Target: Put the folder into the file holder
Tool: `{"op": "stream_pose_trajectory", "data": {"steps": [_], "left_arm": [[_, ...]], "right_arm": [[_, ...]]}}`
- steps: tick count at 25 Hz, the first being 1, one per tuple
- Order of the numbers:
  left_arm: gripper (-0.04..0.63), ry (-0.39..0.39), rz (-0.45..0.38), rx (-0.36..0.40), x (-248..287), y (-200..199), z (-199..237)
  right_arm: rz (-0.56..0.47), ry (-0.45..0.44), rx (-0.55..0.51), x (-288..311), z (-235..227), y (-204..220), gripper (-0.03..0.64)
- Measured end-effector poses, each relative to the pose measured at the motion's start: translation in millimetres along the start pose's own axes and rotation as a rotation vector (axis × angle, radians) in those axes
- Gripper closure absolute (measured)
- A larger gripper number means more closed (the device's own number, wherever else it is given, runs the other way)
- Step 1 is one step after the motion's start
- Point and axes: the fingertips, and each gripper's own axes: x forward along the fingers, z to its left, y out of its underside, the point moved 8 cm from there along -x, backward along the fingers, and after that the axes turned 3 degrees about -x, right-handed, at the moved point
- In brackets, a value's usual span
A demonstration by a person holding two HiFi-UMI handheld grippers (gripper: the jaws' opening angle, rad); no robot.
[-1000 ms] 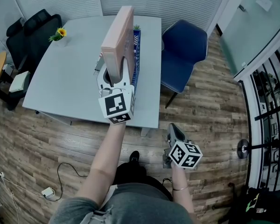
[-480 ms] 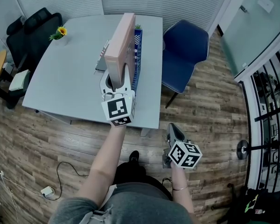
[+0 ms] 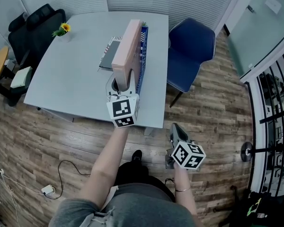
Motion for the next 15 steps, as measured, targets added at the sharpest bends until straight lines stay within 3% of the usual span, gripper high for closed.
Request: {"op": "stream_pose_trajectory", "data": {"steps": [15], "left_arm": [[0.416, 0.060, 0.092, -0.005, -4.6, 13.3, 5.7]], "right_arm": [[0.002, -0.020, -0.008, -0.6, 6.8, 2.2, 0.609]]}}
